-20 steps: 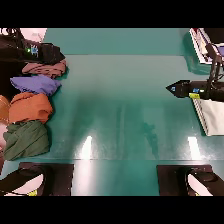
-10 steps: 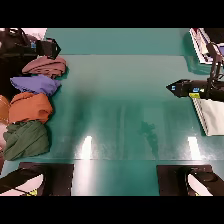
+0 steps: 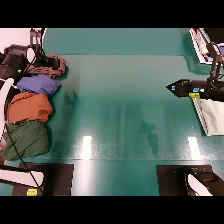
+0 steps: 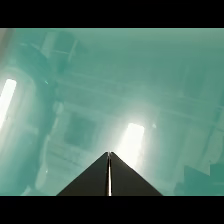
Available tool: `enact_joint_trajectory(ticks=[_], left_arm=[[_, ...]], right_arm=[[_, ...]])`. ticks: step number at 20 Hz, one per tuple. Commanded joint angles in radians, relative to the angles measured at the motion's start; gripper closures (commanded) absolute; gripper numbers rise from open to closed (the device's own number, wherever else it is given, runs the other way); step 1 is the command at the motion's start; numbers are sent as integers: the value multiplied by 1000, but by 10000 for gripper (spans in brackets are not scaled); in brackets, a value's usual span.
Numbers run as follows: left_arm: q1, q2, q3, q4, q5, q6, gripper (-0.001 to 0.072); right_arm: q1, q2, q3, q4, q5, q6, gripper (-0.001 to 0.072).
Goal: Fold the shirts.
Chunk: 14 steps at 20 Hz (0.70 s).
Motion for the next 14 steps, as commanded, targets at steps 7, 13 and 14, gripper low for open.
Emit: enact_joint_trajectory(ticks=[7,13,14], left_arm=[[65,-194,80,-13,88,0,84],[65,-233,80,-10,103,3,85],[65,-239,80,-8,105,3,85]], right_arm=[[1,1,1,1,-21,1,694],[3,1,1,8,-21,1,695],[5,1,1,8,-23,1,695]])
